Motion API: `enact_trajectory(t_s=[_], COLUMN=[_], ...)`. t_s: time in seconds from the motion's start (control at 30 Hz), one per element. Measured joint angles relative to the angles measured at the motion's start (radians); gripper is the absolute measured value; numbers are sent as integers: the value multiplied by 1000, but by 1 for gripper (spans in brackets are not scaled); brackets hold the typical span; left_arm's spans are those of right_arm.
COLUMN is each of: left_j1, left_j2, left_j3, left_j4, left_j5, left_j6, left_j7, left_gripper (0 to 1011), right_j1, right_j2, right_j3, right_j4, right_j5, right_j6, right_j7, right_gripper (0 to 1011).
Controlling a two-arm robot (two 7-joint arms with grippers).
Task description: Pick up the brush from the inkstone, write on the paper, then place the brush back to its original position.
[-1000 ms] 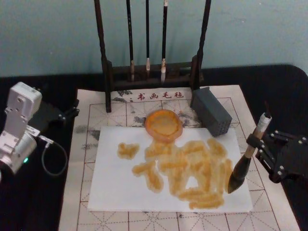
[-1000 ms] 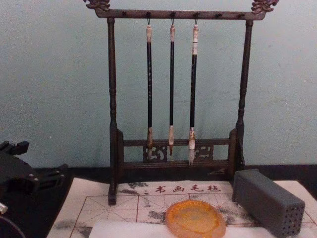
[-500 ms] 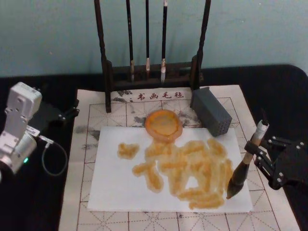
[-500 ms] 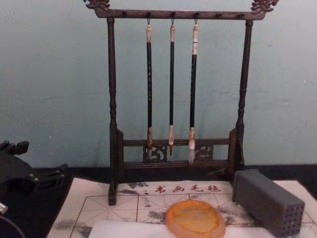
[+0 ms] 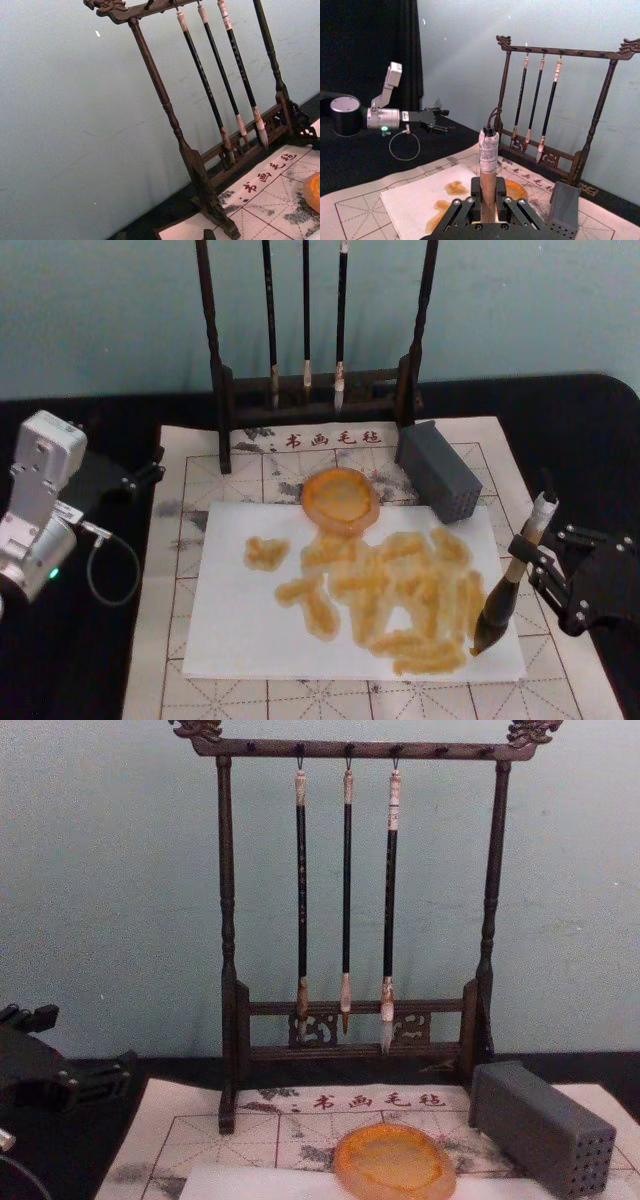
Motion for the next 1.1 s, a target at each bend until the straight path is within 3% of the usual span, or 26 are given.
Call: enact_trajectory(t_s=[1.1], left_j1=[0], left_j2=[0], left_j3=[0], left_j4=[0], left_j5=[0], left_j6=[0], left_j7=[0], left_gripper=[1001], right_j1=[-40], right_j2=[11], right_j3=[66], right_j4=[-27], right_j5=[-54], right_j6=[7], right_j7=[-20], right_gripper=[199])
